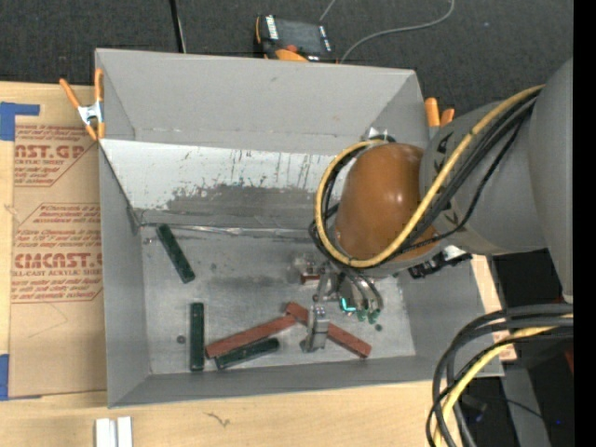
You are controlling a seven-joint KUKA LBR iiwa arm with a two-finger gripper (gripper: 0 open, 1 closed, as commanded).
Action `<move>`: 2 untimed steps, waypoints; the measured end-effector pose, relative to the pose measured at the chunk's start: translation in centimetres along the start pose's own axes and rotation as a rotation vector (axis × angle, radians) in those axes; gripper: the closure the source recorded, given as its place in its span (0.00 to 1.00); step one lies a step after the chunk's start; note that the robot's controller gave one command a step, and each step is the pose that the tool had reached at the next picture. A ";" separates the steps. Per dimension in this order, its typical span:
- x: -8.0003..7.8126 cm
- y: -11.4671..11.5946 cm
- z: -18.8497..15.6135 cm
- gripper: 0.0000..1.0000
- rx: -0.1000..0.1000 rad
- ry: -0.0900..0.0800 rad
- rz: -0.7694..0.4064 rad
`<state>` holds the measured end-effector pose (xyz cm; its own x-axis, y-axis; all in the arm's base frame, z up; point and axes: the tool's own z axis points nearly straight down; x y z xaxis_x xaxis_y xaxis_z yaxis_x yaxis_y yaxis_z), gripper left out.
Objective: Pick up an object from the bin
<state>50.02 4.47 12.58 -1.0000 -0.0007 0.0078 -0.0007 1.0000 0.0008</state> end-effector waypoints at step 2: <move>-0.5 0.9 5.6 1.00 0.001 -0.007 -0.085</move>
Offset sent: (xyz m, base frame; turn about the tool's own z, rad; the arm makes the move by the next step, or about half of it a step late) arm 0.0052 0.0093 -0.0556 -0.0863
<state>50.52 5.39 6.94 -0.9963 -0.0858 0.0009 -0.0858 0.9963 0.0006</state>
